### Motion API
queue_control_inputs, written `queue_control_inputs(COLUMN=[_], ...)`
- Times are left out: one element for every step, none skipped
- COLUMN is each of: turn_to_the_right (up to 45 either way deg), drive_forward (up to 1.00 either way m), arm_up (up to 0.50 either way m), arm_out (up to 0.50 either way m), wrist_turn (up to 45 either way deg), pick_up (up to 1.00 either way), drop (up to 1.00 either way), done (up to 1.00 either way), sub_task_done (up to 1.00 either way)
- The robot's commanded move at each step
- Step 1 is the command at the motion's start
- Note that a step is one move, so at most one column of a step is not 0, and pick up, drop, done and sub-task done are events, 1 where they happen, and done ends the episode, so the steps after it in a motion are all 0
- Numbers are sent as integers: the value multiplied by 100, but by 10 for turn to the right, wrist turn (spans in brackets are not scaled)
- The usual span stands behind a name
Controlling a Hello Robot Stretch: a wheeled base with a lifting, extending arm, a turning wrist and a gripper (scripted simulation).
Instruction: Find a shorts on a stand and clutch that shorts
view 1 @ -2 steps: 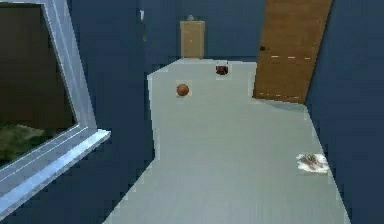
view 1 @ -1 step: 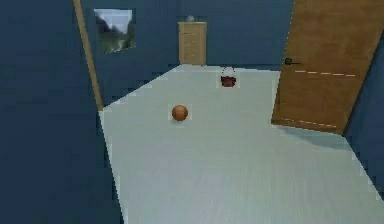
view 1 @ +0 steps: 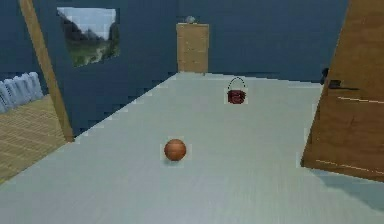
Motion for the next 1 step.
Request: queue_control_inputs(turn_to_the_right=[-360], drive_forward=[0], arm_up=[0], arm_out=[0], wrist_turn=[0], pick_up=[0], drop=[0], done=[0], sub_task_done=[0])
